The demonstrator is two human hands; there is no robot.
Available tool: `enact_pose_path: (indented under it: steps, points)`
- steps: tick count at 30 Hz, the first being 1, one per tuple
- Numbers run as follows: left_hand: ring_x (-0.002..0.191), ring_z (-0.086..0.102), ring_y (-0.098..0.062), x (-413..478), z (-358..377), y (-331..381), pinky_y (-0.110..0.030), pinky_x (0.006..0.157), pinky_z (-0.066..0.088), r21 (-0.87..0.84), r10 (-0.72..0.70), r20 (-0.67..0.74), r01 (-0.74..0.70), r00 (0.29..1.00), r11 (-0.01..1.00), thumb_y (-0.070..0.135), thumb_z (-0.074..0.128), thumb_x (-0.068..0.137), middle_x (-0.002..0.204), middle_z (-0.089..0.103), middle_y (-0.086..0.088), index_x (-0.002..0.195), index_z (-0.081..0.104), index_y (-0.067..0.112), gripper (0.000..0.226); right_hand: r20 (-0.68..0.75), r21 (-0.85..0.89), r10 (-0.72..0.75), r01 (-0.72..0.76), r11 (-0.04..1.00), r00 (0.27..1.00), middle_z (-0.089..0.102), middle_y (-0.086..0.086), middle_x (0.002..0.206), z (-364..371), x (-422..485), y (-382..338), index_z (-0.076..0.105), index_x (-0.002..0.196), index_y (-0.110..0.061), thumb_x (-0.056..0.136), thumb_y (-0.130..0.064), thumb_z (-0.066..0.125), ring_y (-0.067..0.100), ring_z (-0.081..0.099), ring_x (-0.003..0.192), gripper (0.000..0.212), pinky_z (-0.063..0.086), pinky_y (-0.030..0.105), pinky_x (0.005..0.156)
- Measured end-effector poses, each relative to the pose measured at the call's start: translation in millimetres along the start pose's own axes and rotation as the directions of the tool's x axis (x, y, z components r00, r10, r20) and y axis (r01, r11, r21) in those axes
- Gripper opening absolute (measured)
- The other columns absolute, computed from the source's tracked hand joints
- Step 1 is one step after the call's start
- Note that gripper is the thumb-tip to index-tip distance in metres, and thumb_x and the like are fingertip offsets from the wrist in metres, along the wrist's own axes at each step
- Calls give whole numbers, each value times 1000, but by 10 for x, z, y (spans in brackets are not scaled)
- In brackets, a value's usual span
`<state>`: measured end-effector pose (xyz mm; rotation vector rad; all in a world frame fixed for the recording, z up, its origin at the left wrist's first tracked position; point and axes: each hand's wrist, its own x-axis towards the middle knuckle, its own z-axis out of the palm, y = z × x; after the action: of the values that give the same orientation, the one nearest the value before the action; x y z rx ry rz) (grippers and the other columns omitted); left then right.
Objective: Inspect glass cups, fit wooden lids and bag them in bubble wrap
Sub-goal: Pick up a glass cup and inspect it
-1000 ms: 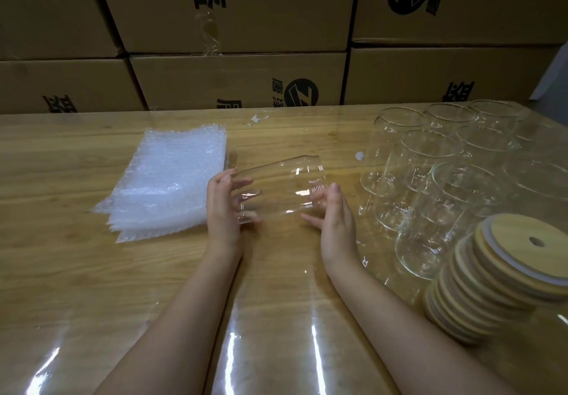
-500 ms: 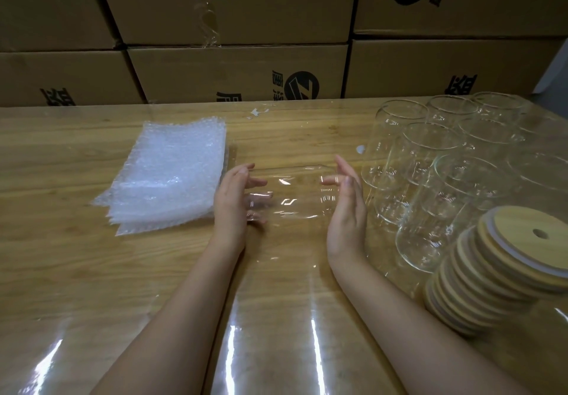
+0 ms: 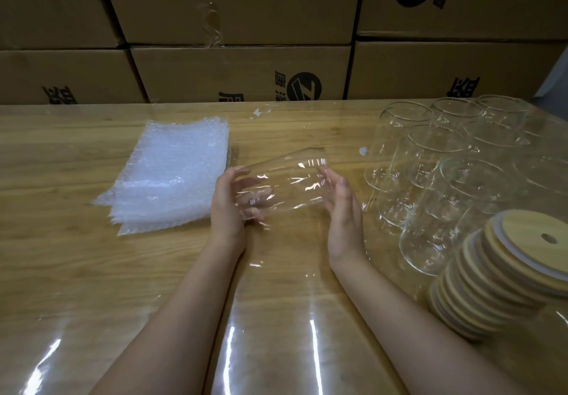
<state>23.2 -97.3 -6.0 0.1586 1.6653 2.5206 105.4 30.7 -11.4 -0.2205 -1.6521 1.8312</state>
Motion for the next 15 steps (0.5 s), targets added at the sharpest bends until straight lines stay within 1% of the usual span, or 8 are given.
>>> enact_pose_path:
  steps: [2,4,6,8,10,11,13,15]
  points:
    - [79,71,-21,3,5,-16,-21,41,43,25,14,-16,-13,1000,1000,50,41,78,97,69,-6,123,55,5,66,31,-16,45,-44,999,999,60,-34,117,0,10,-5,60,111,-44,81,-66,33,-7,51,120,46,38,31,108]
    - [85,70,-21,-10,22,-21,-22,44,45,62,50,-31,-48,998,997,50,39,79,100,69,-4,126,53,6,66,35,-8,66,-66,998,997,58,-35,118,3,19,2,56,115,-45,86,-63,35,-9,50,119,40,40,28,107]
    - [91,69,-23,-41,50,-24,-25,48,48,119,122,-50,-116,991,986,49,39,82,106,66,-4,123,53,11,58,18,-12,88,-88,996,996,57,-31,118,0,29,38,53,116,-44,96,-51,36,-11,53,114,27,42,27,105]
    - [97,67,-21,-88,86,-35,-27,51,48,204,246,-47,-232,968,951,51,41,82,109,64,1,115,51,23,44,-21,-14,118,-118,993,993,57,-23,116,-7,43,82,51,113,-42,103,-37,34,-12,56,106,21,44,27,103]
    - [101,65,-17,-144,105,-59,-29,60,51,293,387,6,-372,922,881,54,42,82,116,58,2,112,46,37,35,-66,-16,141,-143,990,988,59,-12,118,-6,62,107,52,110,-40,104,-29,32,-13,58,100,24,45,23,98]
    - [106,62,-18,-167,106,-76,-32,66,53,335,450,39,-436,892,835,53,43,83,120,55,2,113,44,40,33,-78,-13,150,-152,988,986,59,-8,122,-5,68,120,52,114,-37,104,-27,33,-12,59,100,24,45,22,98]
    - [112,57,-21,-189,99,-113,-40,75,53,406,538,100,-528,837,746,48,44,87,123,50,7,118,41,42,31,-79,-20,150,-152,988,986,56,-2,132,0,68,135,46,134,-22,103,-23,37,-1,57,114,32,43,28,104]
    - [111,54,-16,-177,90,-143,-29,78,49,456,595,164,-595,787,662,45,46,88,125,48,7,122,41,35,36,-69,-47,134,-137,989,989,50,0,141,7,60,144,34,146,-12,102,-20,42,6,52,123,45,40,27,108]
